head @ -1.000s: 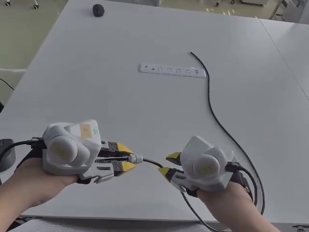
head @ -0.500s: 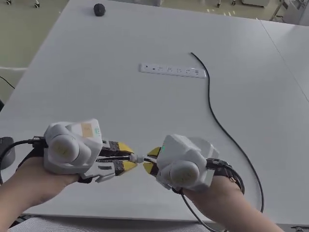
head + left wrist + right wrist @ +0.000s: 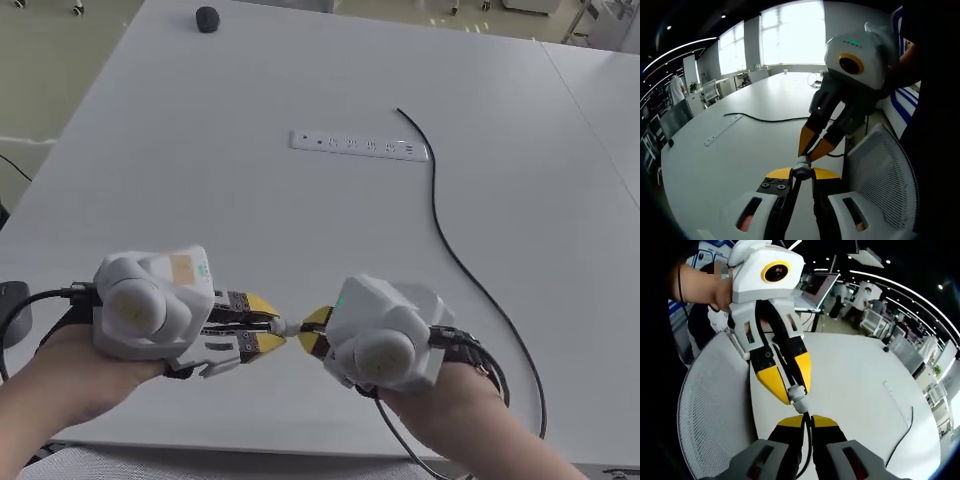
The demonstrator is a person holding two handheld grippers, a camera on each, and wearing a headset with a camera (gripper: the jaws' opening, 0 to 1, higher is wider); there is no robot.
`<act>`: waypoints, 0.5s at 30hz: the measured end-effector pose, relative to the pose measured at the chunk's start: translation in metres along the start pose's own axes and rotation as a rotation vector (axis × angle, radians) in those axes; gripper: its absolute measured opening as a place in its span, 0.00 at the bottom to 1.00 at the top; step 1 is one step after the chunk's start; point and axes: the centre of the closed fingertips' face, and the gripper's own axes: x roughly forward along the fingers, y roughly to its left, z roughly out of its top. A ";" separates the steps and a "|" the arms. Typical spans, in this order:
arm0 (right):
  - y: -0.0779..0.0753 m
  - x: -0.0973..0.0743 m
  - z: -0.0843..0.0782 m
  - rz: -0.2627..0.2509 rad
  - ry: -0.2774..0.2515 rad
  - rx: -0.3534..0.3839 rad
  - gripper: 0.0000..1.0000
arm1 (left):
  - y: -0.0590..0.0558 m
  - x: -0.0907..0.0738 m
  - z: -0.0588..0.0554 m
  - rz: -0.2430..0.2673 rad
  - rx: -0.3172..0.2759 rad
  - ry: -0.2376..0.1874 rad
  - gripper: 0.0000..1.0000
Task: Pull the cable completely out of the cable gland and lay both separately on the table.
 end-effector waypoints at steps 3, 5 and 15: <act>-0.002 -0.001 -0.001 -0.006 0.000 0.023 0.00 | 0.001 -0.001 0.002 0.002 -0.009 -0.010 0.15; -0.003 -0.001 -0.002 -0.011 -0.003 0.045 0.00 | 0.001 -0.001 0.002 0.003 -0.005 -0.011 0.15; -0.008 -0.006 -0.016 -0.025 0.017 0.168 0.00 | 0.001 -0.003 0.004 0.004 -0.008 -0.017 0.15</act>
